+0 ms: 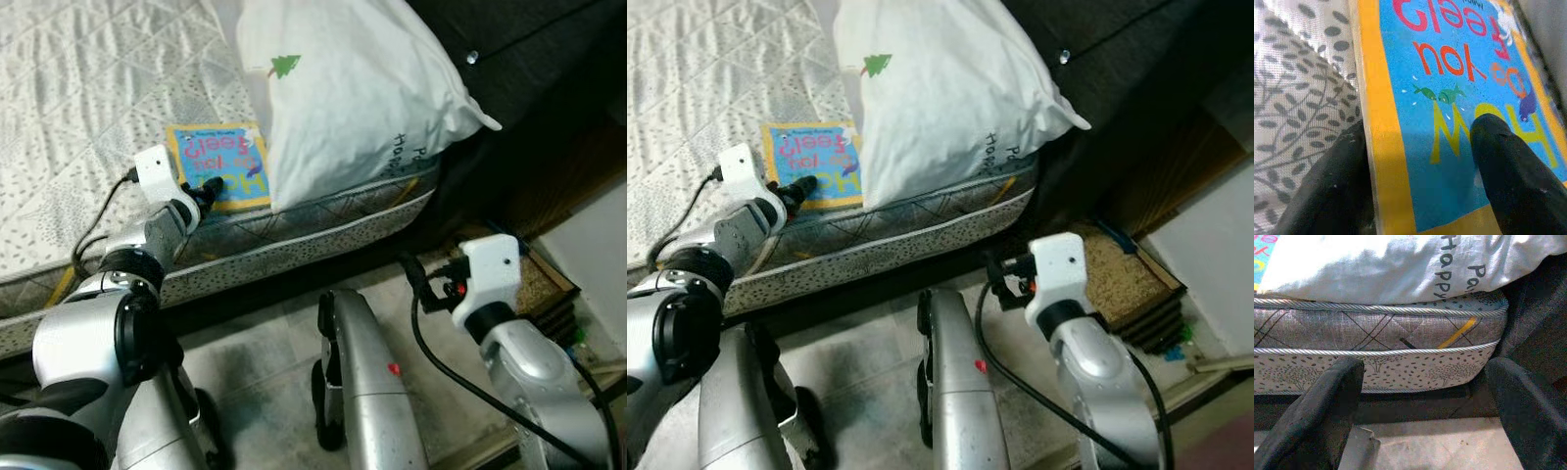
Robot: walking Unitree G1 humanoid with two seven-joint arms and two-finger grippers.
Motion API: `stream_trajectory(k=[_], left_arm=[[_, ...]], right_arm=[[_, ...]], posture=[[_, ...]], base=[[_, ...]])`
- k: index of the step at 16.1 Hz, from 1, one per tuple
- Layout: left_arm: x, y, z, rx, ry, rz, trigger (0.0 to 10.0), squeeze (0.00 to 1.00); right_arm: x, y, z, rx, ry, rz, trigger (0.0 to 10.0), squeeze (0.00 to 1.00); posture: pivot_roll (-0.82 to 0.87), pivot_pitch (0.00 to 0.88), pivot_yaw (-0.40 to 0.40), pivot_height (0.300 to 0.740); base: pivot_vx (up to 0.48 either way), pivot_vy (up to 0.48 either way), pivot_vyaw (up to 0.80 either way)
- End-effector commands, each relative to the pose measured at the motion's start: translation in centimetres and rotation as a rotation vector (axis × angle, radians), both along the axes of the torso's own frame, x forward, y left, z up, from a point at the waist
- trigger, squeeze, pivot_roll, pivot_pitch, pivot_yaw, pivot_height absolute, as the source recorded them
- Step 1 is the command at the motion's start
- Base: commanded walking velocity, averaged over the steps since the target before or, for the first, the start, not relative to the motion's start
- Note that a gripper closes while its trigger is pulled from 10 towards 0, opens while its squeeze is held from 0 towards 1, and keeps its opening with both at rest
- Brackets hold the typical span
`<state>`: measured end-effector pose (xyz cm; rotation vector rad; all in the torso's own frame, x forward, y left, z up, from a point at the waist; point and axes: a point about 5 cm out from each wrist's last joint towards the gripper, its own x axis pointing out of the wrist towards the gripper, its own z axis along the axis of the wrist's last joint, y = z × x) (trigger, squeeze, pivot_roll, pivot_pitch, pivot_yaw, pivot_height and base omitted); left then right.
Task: Clean up the room
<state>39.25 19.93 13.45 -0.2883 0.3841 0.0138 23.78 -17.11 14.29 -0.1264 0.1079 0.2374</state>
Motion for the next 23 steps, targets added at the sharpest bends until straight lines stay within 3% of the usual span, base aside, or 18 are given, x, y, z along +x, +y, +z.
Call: stream_trajectory(k=[1, 3, 6, 11, 16, 18, 19, 22, 23], left_arm=[[-0.7, 1.0, -1.4, 0.078, 0.088, 0.036, 10.0, 1.0], [-0.7, 1.6, -1.0, 0.14, 0.09, 0.07, 10.0, 1.0], [-0.6, 2.6, -0.5, 0.3, 0.086, 0.101, 10.0, 1.0], [0.0, 2.6, 1.0, 0.355, 0.008, 0.112, 10.0, 1.0], [0.7, 3.3, 3.5, 0.326, -0.16, 0.176, 10.0, 1.0], [0.4, 3.9, 3.4, 0.306, -0.19, 0.218, 10.0, 1.0], [-0.5, 4.5, 2.7, 0.32, -0.263, 0.225, 10.0, 1.0], [-1.9, 4.4, 1.0, 0.311, -0.3, 0.265, 10.0, 1.0], [-2.6, 4.1, 1.0, 0.355, -0.356, 0.271, 10.0, 0.26]], right_arm=[[0.1, -0.2, -0.2, -0.003, 0.0, -0.01, 10.0, 0.0], [0.7, -0.1, -0.4, 0.005, -0.012, -0.015, 10.0, 0.0], [1.5, 0.5, -0.5, 0.021, -0.027, -0.011, 10.0, 0.0], [3.3, 1.6, -0.7, 0.058, -0.074, -0.016, 10.0, 0.0], [5.8, 3.1, -0.3, 0.103, -0.144, -0.003, 10.0, 0.0], [6.8, 3.8, -0.1, 0.117, -0.161, 0.011, 10.0, 0.0], [8.1, 4.7, 0.1, 0.128, -0.186, 0.026, 10.0, 0.0], [9.0, 5.7, -0.2, 0.147, -0.191, 0.037, 10.0, 0.0], [9.2, 6.1, -0.1, 0.148, -0.201, 0.048, 10.0, 0.0]], posture=[[-0.27, 0.157, -0.103, 0.49], [-0.26, 0.144, -0.095, 0.49], [-0.23, 0.127, -0.084, 0.49], [-0.18, 0.072, -0.052, 0.49], [-0.12, 0.0, -0.025, 0.49], [-0.08, 0.0, -0.025, 0.49], [-0.04, 0.0, -0.031, 0.49], [0.01, 0.0, -0.041, 0.49], [0.02, 0.0, -0.045, 0.49]], base=[[0.0, 0.0, 0.0], [0.0, 0.0, 0.0], [0.0, 0.0, 0.0], [0.0, 0.0, 0.0], [0.0, 0.0, 0.0], [0.0, 0.0, 0.0], [0.0, 0.0, 0.0], [0.0, 0.0, 0.0], [0.0, 0.0, 0.0]])
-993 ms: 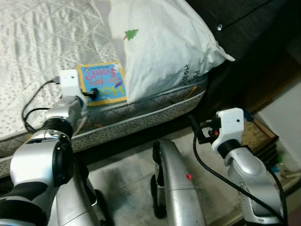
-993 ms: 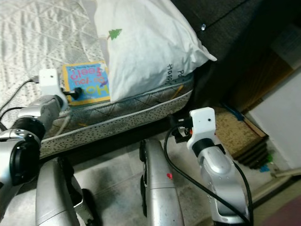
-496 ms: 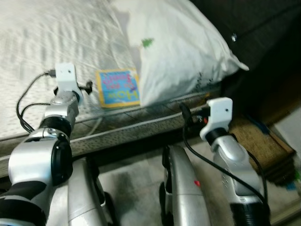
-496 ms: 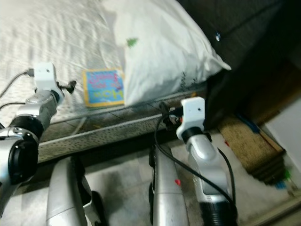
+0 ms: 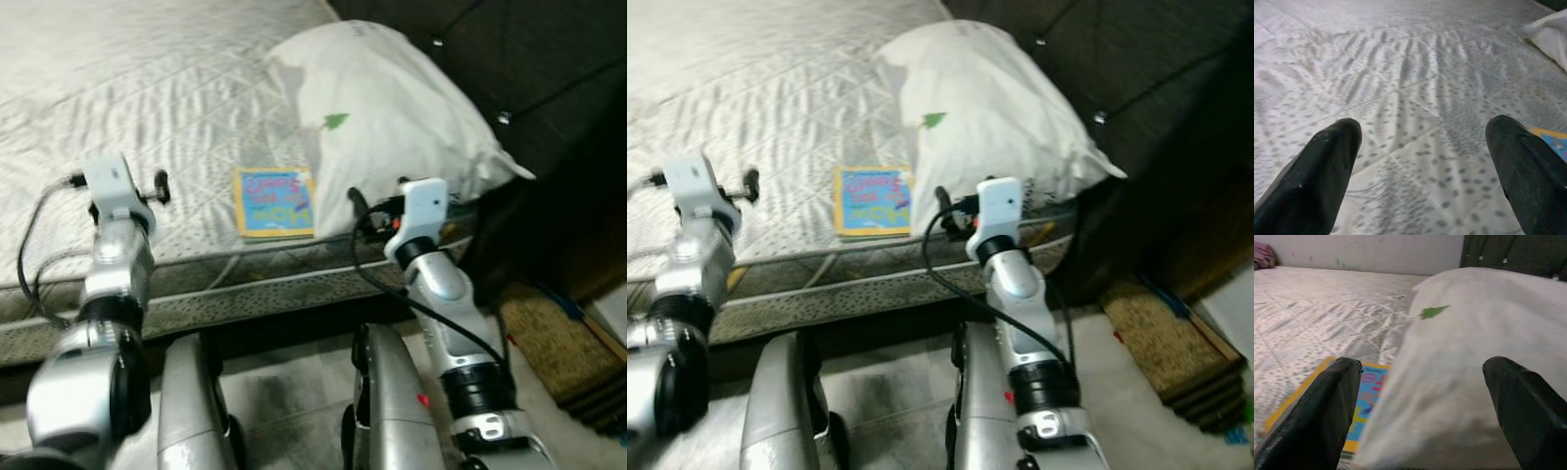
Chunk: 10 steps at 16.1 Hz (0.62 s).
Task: Clean up the room
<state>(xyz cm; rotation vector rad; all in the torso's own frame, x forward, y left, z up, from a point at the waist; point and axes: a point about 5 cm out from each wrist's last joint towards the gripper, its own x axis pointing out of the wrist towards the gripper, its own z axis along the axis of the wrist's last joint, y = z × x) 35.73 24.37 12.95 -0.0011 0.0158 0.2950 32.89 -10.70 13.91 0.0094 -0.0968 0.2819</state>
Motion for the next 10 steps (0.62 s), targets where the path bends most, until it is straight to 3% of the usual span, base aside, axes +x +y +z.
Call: stream_trajectory(k=[1, 2, 4, 9, 10], left_arm=[[-0.2, -0.9, 1.5, 0.041, -0.103, -0.023, 10.0, 0.0], [-1.3, -1.4, 1.3, 0.073, -0.146, -0.047, 10.0, 0.0], [-4.0, -2.2, 1.2, 0.222, -0.21, -0.066, 10.0, 0.0], [-6.2, -4.1, 1.3, 0.3, -0.207, -0.066, 10.0, 0.0], [-6.5, -4.4, 1.5, 0.295, -0.208, -0.119, 10.0, 0.0]], right_arm=[[0.3, 0.1, 0.5, -0.008, -0.026, -0.002, 10.0, 0.0], [0.5, 0.3, 0.6, 0.004, -0.037, -0.003, 10.0, 0.0], [0.6, 0.2, 0.7, 0.04, -0.051, 0.012, 10.0, 0.0], [0.8, 1.1, 1.0, 0.056, -0.08, 0.071, 10.0, 0.0], [0.7, 1.5, 0.9, 0.057, -0.081, 0.081, 10.0, 0.0]], posture=[[0.02, 0.0, -0.049, 0.49], [0.03, 0.0, -0.054, 0.49], [0.03, 0.0, -0.053, 0.49], [0.05, 0.0, -0.068, 0.518], [0.04, 0.0, -0.064, 0.533]], base=[[0.0, 0.0, 0.0], [0.0, 0.0, 0.0], [0.0, 0.0, 0.0], [0.0, 0.0, 0.0], [0.0, 0.0, 0.0]])
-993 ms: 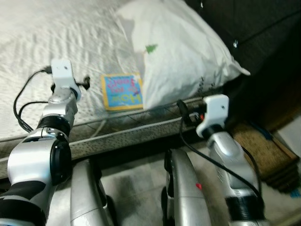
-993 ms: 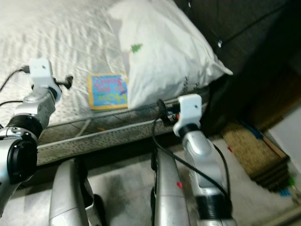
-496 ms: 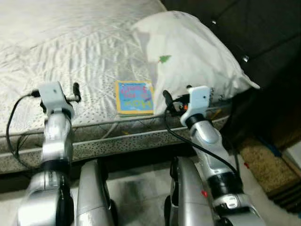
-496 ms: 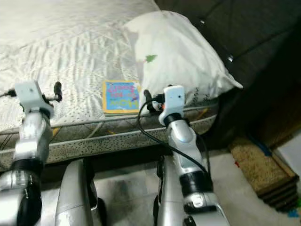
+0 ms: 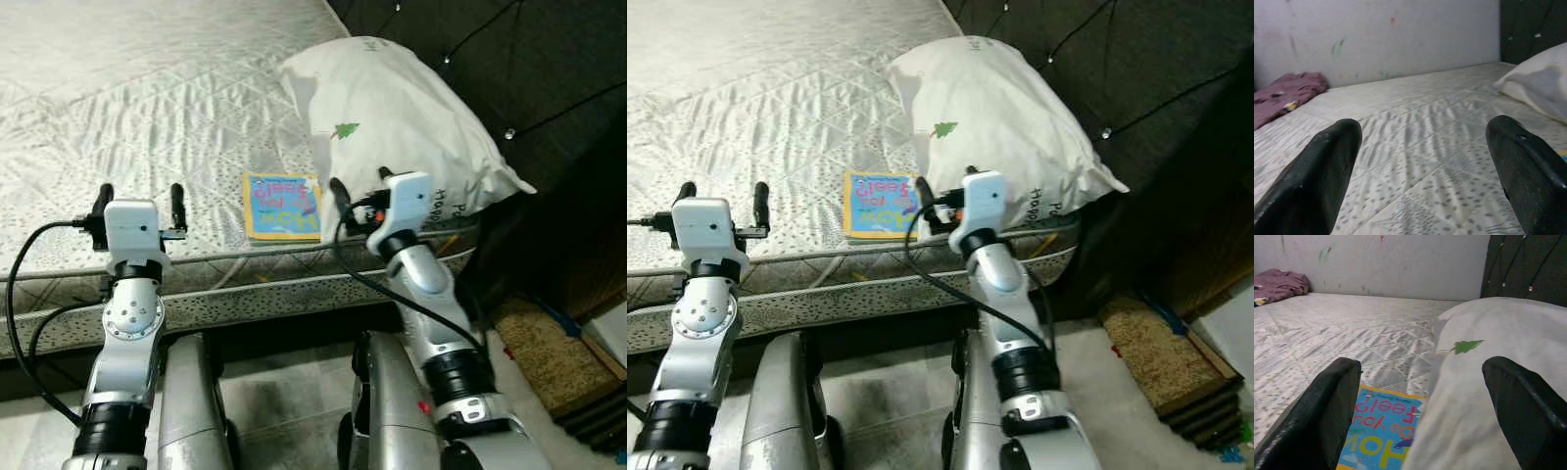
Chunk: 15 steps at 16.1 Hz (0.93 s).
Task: Clean up the room
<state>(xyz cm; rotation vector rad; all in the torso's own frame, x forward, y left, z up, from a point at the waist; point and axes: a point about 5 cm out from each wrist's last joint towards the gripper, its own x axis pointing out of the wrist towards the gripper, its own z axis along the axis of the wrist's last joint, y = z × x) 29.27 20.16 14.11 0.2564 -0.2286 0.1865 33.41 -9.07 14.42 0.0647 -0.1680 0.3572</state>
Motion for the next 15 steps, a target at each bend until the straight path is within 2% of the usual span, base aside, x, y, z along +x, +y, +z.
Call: stream_trajectory(k=[1, 3, 5, 7, 9, 12, 15], left_arm=[[0.0, -0.2, 0.4, -0.006, 0.01, -0.063, 10.0, 0.0], [-0.1, -0.2, 1.3, 0.068, 0.029, -0.108, 10.0, 0.0], [-0.7, -0.9, 2.4, 0.055, 0.011, -0.106, 10.0, 0.0], [-1.3, -1.8, 1.6, 0.013, 0.019, -0.106, 10.0, 0.0], [-1.8, -2.4, 0.2, -0.116, 0.06, -0.051, 10.0, 0.0], [-2.0, -2.8, -0.3, -0.068, 0.086, -0.063, 10.0, 0.0], [-2.1, -2.5, -1.3, -0.094, 0.151, -0.044, 10.0, 0.0]], right_arm=[[0.2, -0.1, 0.5, -0.002, -0.021, 0.0, 10.0, 0.0], [0.3, -0.4, 1.1, -0.004, -0.039, -0.001, 10.0, 0.0], [0.1, -0.9, 0.8, -0.011, -0.034, -0.027, 10.0, 0.0], [-0.1, -1.1, 0.8, 0.002, -0.032, -0.045, 10.0, 0.0], [-0.5, -1.2, 0.6, 0.001, -0.028, -0.047, 10.0, 0.0], [-0.5, -2.1, 0.3, -0.027, -0.016, -0.05, 10.0, 0.0], [-0.4, -2.2, 0.3, -0.04, -0.02, -0.047, 10.0, 0.0]], posture=[[0.04, 0.0, -0.067, 0.542], [0.04, 0.0, -0.061, 0.562], [0.02, 0.0, -0.045, 0.587], [0.01, 0.0, -0.046, 0.611], [-0.02, 0.0, -0.051, 0.636], [-0.01, 0.0, -0.066, 0.675], [-0.01, 0.0, -0.058, 0.71]], base=[[0.0, 0.0, 0.0], [0.0, 0.0, 0.0], [0.0, 0.0, 0.0], [0.0, 0.0, 0.0], [0.0, 0.0, 0.0], [0.0, 0.0, 0.0], [0.0, 0.0, 0.0]])
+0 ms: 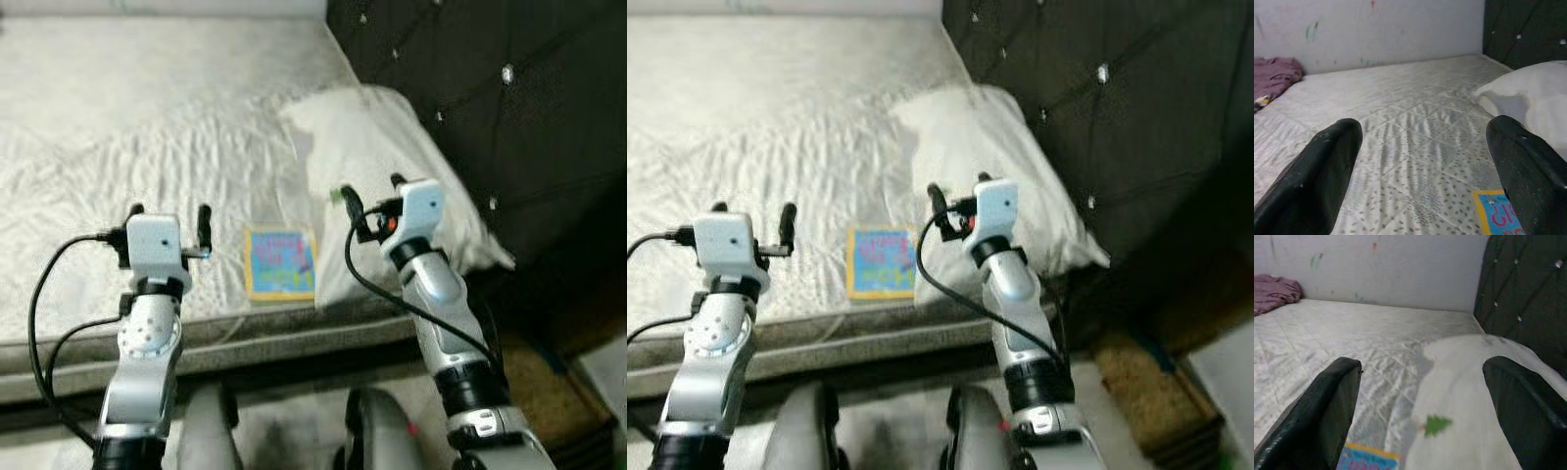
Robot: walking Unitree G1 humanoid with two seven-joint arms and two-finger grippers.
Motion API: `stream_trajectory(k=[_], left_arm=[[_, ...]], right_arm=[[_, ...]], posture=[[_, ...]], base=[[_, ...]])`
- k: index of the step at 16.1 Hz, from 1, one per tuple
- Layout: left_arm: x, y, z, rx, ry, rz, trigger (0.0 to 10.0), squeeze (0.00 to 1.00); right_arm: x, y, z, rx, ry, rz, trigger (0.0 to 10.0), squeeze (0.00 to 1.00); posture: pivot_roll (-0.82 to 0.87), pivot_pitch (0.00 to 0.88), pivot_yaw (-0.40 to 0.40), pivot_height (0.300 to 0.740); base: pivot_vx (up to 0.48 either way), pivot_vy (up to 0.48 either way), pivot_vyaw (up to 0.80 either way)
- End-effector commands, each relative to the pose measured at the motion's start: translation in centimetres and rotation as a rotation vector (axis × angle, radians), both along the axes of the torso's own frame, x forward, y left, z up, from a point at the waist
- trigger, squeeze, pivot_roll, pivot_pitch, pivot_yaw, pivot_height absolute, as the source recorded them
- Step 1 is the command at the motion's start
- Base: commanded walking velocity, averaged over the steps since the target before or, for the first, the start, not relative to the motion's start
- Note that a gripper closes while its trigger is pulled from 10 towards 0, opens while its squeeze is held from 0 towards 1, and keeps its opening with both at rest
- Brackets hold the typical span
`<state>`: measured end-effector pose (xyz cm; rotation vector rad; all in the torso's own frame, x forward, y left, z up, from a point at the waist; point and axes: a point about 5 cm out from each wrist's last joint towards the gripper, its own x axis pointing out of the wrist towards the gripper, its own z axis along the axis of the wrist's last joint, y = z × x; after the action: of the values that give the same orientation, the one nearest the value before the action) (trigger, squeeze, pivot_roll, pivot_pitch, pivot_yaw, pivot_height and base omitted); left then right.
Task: Clean up the room
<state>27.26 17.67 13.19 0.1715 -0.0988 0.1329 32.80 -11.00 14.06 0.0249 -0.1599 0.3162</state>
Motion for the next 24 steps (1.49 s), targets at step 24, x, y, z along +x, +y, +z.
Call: stream_trajectory(k=[24], left_arm=[[1.3, -1.2, 0.0, -0.144, 0.007, -0.057, 10.0, 0.0]], right_arm=[[0.4, -0.7, -0.1, -0.022, 0.003, -0.048, 10.0, 0.0]], posture=[[-0.01, 0.0, -0.044, 0.74]], base=[[0.0, 0.232, -0.07]])
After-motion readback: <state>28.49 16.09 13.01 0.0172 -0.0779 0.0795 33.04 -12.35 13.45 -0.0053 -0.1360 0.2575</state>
